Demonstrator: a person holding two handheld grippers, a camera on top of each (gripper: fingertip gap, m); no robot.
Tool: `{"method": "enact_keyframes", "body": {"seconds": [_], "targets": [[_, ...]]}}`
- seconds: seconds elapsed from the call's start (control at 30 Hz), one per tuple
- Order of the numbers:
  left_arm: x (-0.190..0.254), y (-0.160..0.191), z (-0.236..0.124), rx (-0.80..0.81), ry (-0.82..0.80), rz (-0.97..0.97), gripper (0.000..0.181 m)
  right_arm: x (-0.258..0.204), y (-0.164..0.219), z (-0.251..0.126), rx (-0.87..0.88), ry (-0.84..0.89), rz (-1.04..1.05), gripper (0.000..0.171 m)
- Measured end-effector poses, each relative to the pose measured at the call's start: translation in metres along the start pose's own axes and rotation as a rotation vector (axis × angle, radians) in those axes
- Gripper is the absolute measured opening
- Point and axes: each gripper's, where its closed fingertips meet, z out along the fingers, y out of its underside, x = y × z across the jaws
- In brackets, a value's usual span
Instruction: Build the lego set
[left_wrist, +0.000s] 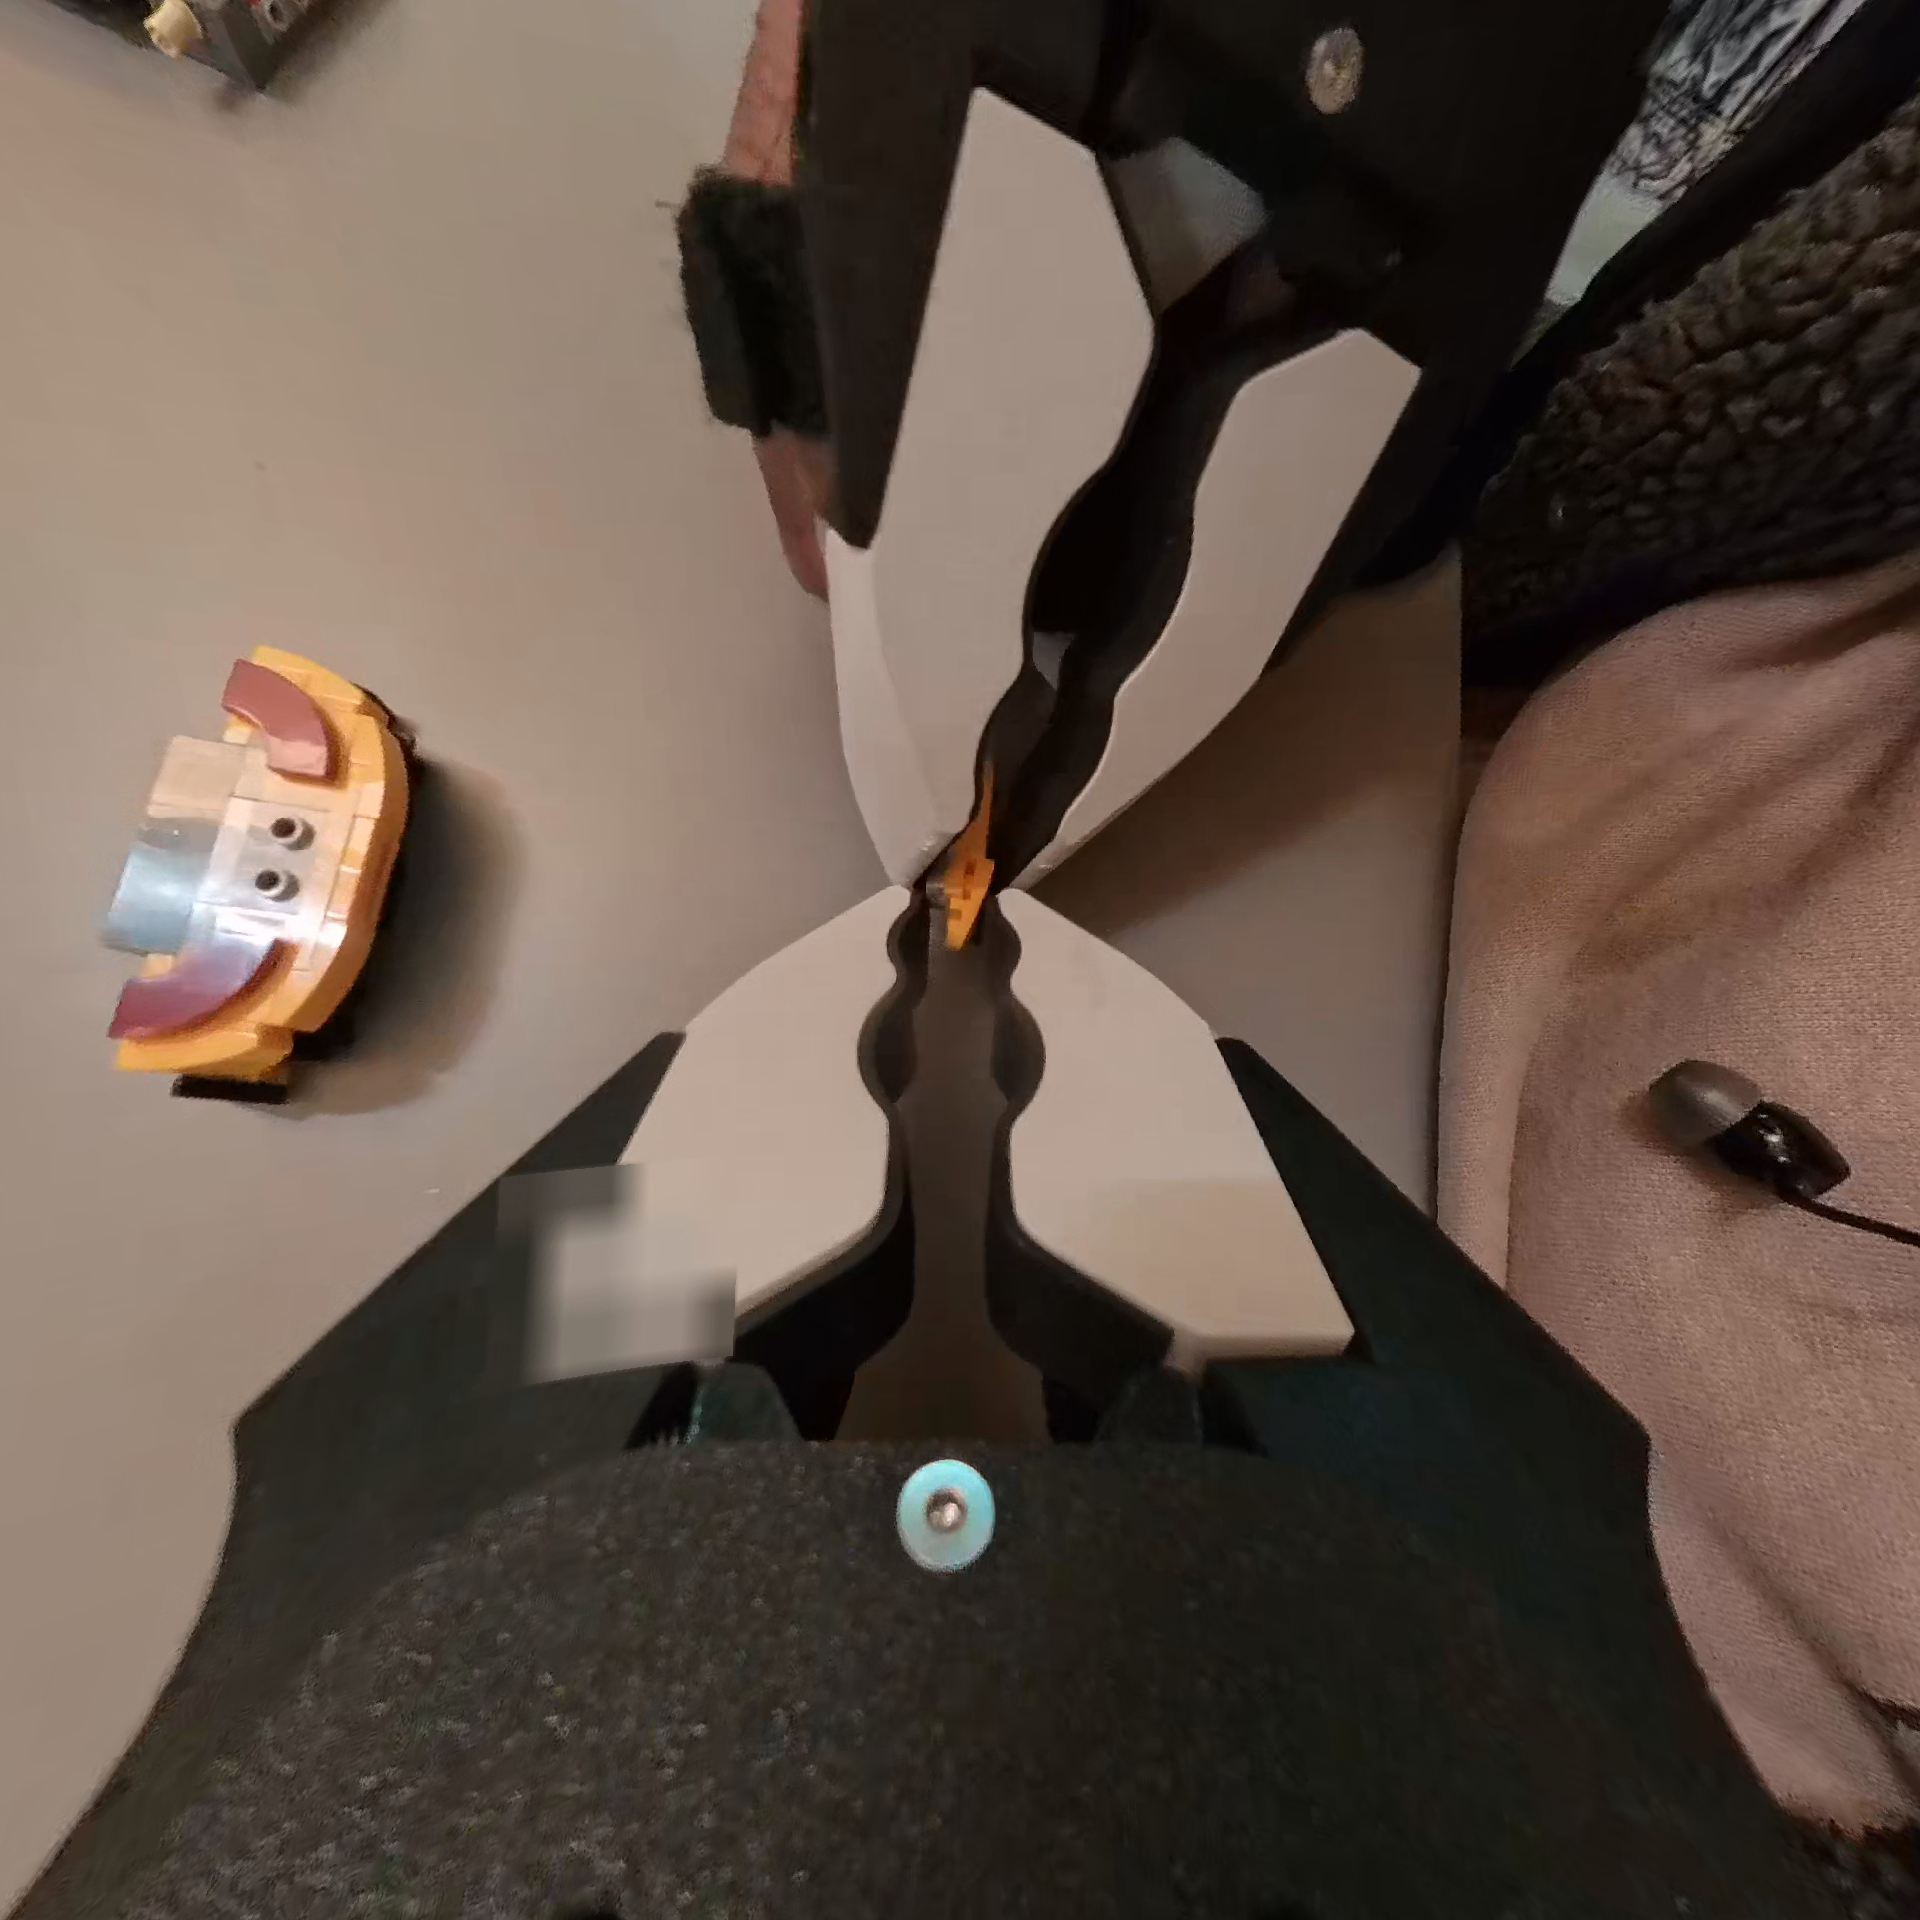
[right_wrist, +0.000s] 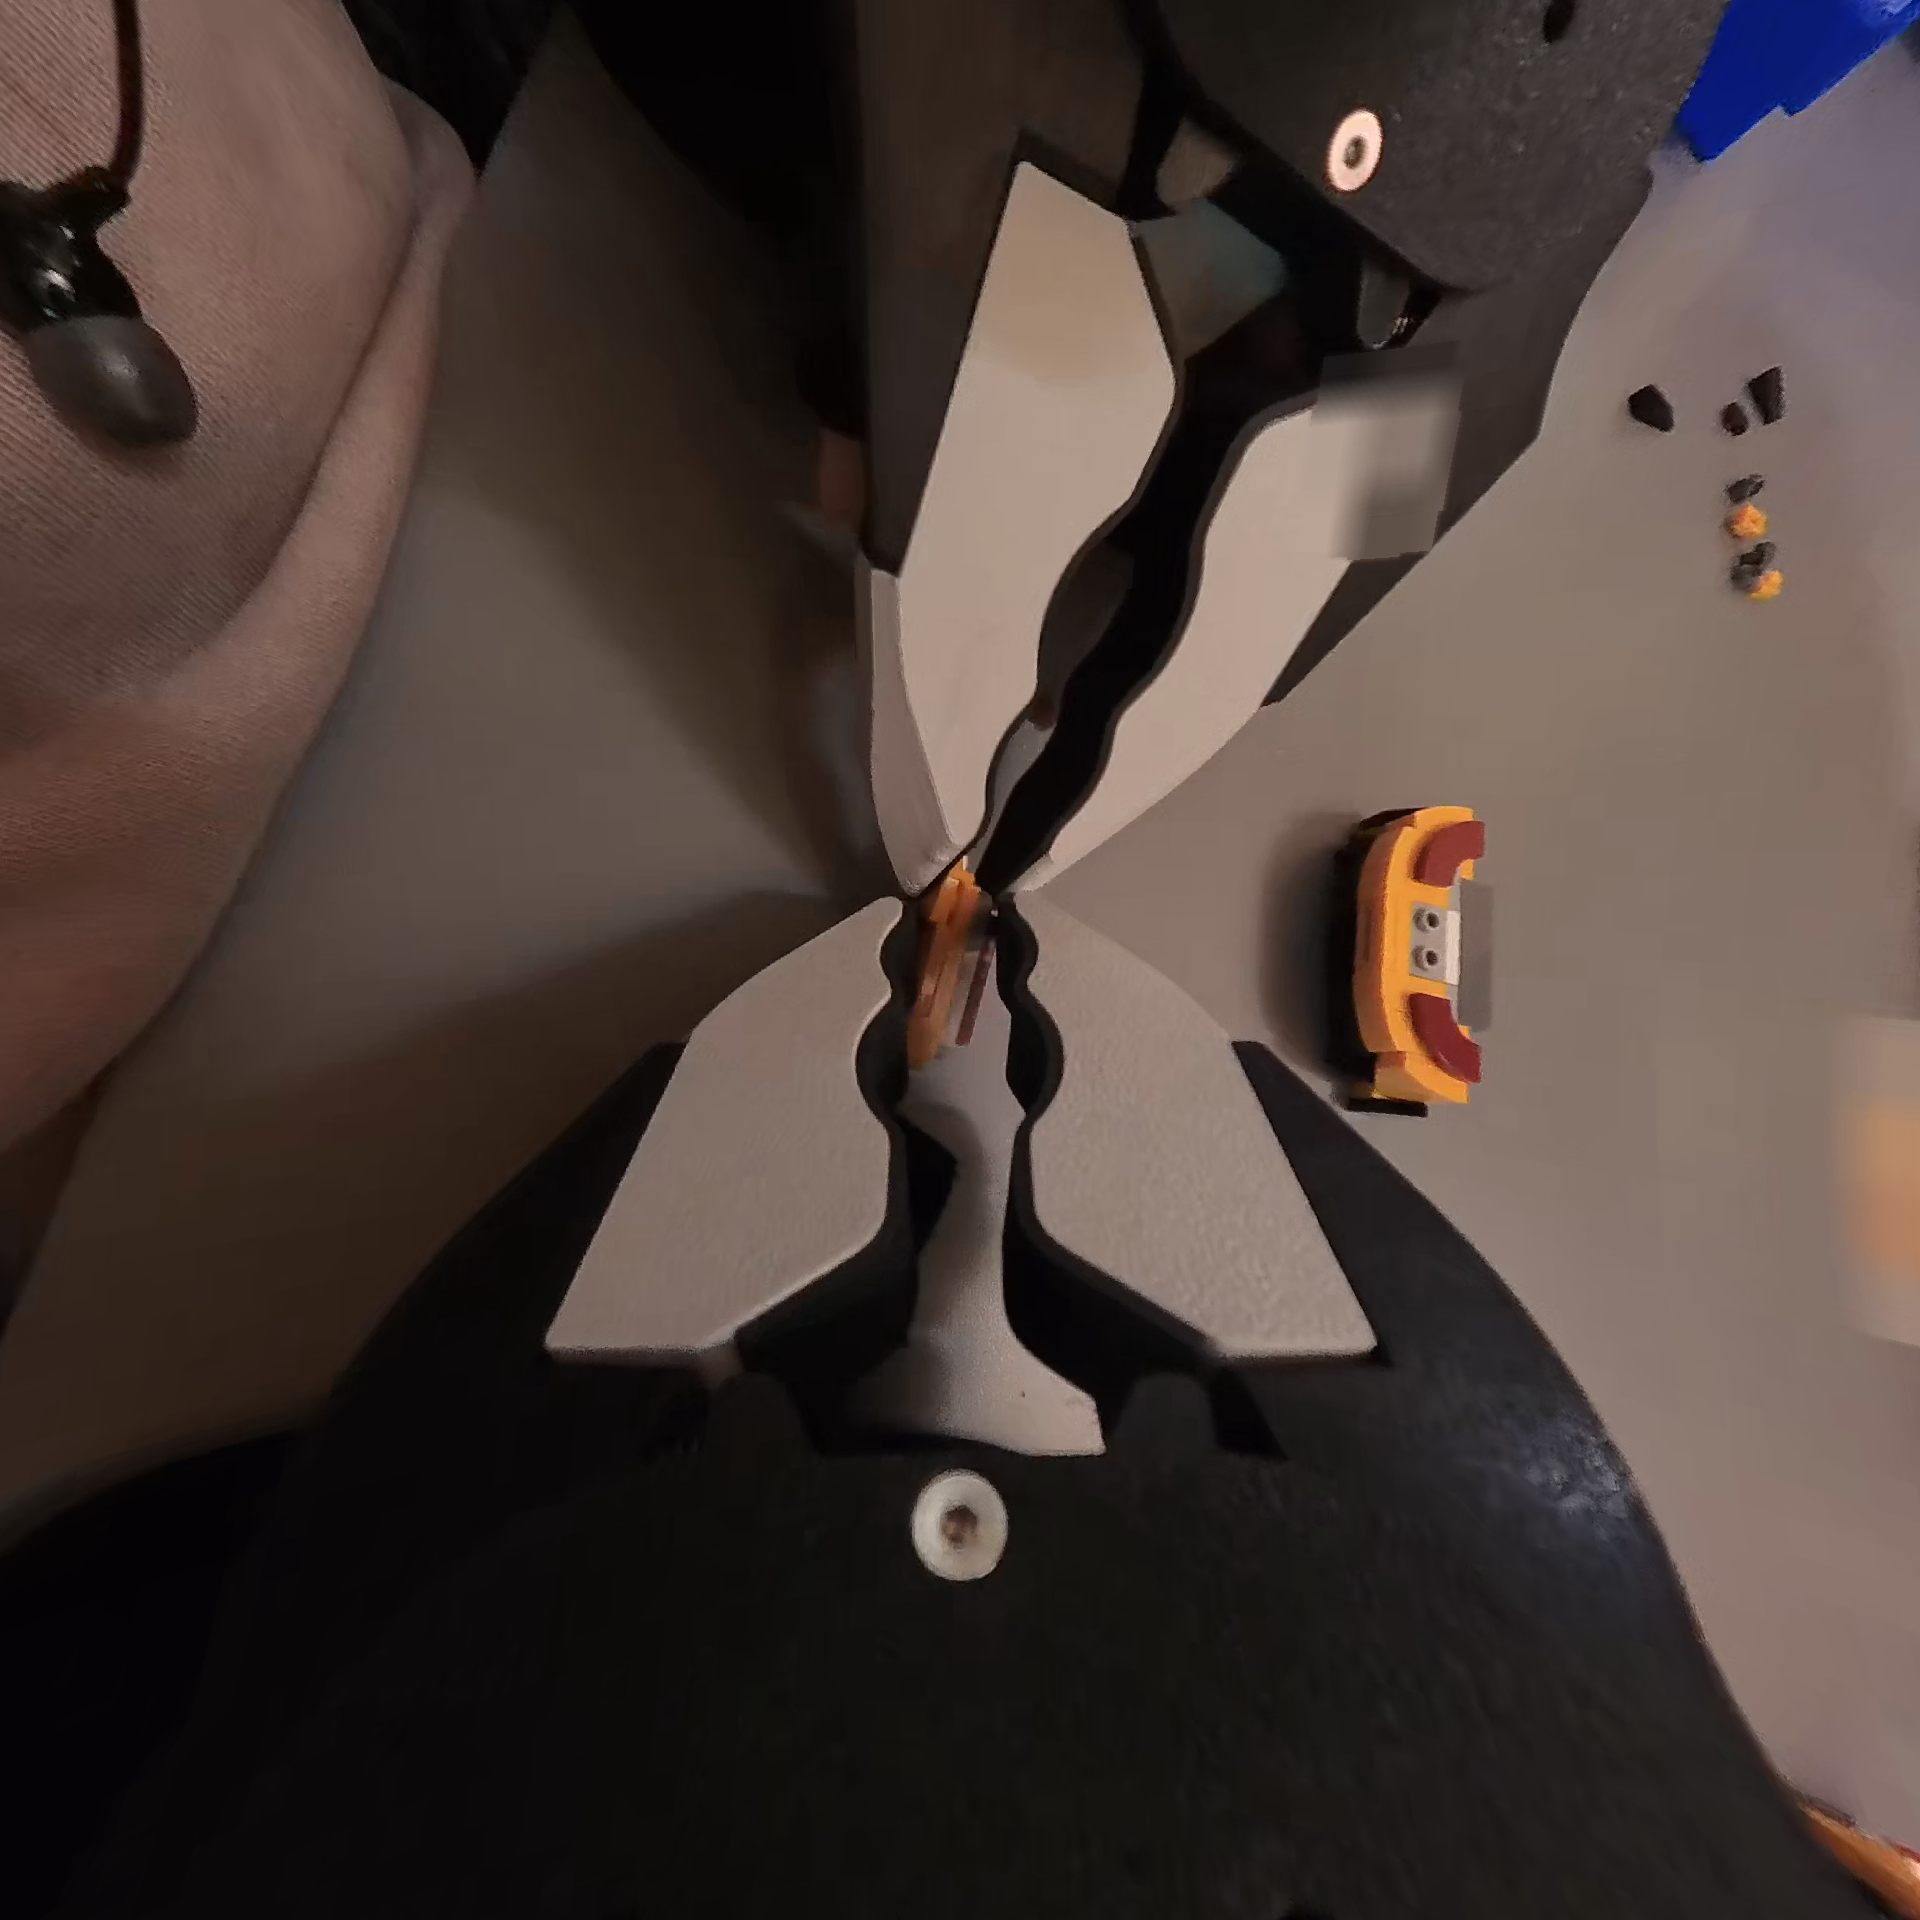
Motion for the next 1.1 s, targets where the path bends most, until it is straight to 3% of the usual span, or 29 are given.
{"method": "enact_keyframes", "body": {"seconds": [0.03,0.27,0.53,0.7,1.1], "targets": [[-0.0002,0.0005,0.0002,-0.002,-0.006,-0.003,0.009,0.0000,-0.0001,0.0004,-0.007,0.016,-0.014,0.014],[0.0007,0.0076,0.0043,-0.042,-0.068,0.013,0.008,-0.0048,0.0018,0.0045,-0.065,0.069,-0.066,0.014],[-0.0011,0.0069,0.0046,-0.038,-0.118,0.026,0.008,-0.0054,0.0008,0.0028,-0.097,0.002,0.084,0.018],[-0.0005,0.0073,0.0047,-0.044,-0.147,0.064,0.008,-0.0042,0.0007,0.0015,-0.087,-0.063,0.216,0.012],[-0.0019,0.0091,0.0030,-0.049,-0.167,0.061,0.008,-0.0022,-0.0005,0.0033,-0.098,-0.033,0.203,0.011]]}}
